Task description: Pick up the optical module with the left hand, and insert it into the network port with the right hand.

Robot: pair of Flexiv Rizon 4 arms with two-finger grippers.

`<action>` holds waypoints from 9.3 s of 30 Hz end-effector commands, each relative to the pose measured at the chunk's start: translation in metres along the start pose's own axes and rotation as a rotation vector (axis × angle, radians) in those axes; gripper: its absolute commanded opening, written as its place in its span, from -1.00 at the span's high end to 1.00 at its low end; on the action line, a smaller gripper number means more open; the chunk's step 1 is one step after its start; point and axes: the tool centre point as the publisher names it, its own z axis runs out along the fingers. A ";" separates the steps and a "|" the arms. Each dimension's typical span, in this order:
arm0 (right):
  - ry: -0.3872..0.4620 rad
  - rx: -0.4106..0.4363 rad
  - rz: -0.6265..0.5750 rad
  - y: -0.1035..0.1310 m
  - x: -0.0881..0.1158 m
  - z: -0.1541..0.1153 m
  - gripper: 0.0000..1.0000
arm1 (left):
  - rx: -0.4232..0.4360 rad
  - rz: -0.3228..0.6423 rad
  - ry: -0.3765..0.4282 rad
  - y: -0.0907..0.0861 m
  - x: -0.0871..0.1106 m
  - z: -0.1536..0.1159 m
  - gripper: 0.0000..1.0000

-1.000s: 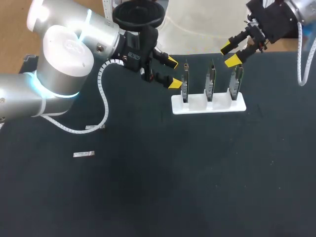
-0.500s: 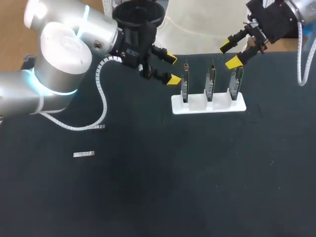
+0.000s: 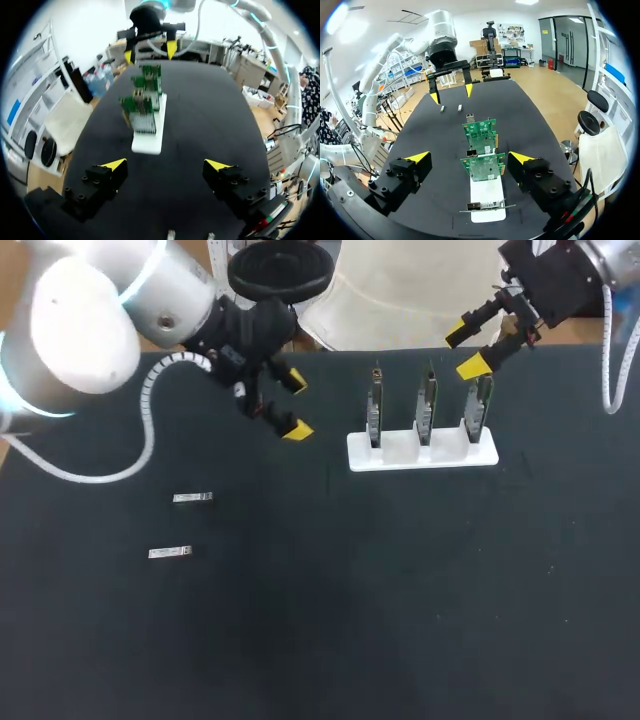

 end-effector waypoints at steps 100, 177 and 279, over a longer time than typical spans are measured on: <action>0.000 0.005 0.000 0.002 0.000 0.000 -1.00 | 0.020 -0.156 0.637 -0.016 0.223 0.011 -1.00; 0.000 0.005 0.000 0.002 0.000 0.000 -1.00 | -0.214 0.067 -0.583 0.078 -0.129 -0.041 1.00; -0.004 0.008 0.001 -0.001 -0.002 -0.002 -1.00 | 0.075 -0.049 -0.795 0.042 -0.195 0.076 1.00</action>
